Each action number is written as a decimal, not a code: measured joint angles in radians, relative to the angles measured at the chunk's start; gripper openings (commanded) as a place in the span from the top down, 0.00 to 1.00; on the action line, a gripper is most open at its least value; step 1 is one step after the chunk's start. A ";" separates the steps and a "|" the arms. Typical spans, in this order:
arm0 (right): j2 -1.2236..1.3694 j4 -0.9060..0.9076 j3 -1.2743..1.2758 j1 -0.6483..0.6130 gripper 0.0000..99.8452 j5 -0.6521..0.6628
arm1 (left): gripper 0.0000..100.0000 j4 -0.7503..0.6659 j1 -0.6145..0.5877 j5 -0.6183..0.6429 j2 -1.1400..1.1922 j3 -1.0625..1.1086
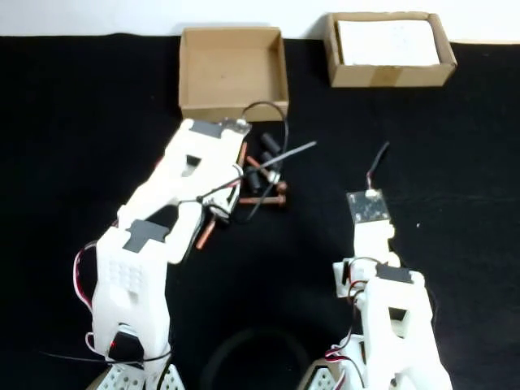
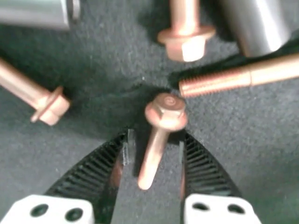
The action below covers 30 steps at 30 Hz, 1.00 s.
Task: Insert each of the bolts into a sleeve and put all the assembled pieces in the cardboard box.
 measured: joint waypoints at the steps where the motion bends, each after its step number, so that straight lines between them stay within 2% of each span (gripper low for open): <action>1: 0.000 0.000 0.000 0.000 0.99 0.000 | 0.90 -0.020 0.002 0.000 -0.002 0.008; 8: 0.000 -0.008 0.000 0.000 0.99 0.000 | 0.99 -0.094 0.028 0.000 -0.002 0.009; 17: 0.000 -0.008 0.000 0.000 0.99 0.000 | 0.99 -0.101 0.034 0.002 -0.012 0.018; 20: 0.000 -0.008 0.000 -0.002 0.99 0.000 | 0.99 -0.098 0.044 -0.063 -0.071 0.034; 26: -0.018 0.044 -0.031 -0.005 0.99 0.000 | 0.99 -0.043 0.098 -0.132 -0.422 0.135; 30: -0.126 0.295 -0.169 -0.066 0.99 0.000 | 0.99 -0.043 0.107 -0.135 -0.772 0.275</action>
